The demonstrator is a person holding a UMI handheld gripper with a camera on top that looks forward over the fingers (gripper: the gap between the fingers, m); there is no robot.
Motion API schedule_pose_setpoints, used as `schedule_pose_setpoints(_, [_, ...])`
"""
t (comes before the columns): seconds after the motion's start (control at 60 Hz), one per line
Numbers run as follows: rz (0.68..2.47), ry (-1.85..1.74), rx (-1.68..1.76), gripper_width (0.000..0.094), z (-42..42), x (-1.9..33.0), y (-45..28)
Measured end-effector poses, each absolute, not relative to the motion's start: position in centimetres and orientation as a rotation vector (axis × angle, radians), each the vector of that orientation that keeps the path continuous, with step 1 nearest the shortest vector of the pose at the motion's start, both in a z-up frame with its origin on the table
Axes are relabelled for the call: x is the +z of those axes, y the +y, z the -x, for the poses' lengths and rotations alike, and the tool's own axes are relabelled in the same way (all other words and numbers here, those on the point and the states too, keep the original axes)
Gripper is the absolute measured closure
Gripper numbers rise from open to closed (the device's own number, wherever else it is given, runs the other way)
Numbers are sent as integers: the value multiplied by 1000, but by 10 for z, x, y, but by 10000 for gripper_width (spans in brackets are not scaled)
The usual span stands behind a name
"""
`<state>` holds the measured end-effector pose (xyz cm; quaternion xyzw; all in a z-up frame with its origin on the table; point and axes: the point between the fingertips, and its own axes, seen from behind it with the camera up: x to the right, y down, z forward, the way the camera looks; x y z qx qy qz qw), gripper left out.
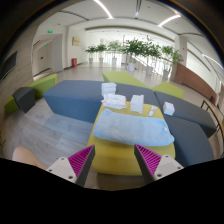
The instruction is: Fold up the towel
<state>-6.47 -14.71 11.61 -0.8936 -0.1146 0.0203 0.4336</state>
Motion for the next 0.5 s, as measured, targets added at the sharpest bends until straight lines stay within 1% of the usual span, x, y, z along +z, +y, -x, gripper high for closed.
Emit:
schedule_pose_setpoints(0.033, [2229, -307, 59, 119, 73, 114, -136])
schedule_pose_setpoints(0.1, [2212, -349, 62, 122, 105, 96, -100])
schedule_pose_setpoints(0.183, [2212, -378, 82, 133, 142, 63, -50])
schedule_pose_setpoints(0.217, [2221, -378, 87, 129, 150, 54, -35])
schedule_pose_setpoints(0.3, [2218, -398, 38, 155, 170, 29, 1])
schedule_pose_setpoints(0.333, [2217, -419, 3, 187, 169, 18, 13])
schedule_pose_setpoints(0.383, [2227, -449, -44, 289, 169, 1, 24])
schedule_pose_setpoints(0.4, [2235, -455, -59, 296, 168, -6, 27])
schedule_pose_setpoints(0.417, [2246, -459, -77, 337, 163, -13, 28])
schedule_pose_setpoints(0.433, [2259, -464, -97, 425, 160, -19, 30])
schedule_pose_setpoints(0.45, [2266, -481, -108, 456, 158, -24, 29])
schedule_pose_setpoints(0.483, [2226, -501, -95, 473, 160, -21, 32])
schedule_pose_setpoints(0.5, [2219, -511, -91, 504, 161, -21, 31])
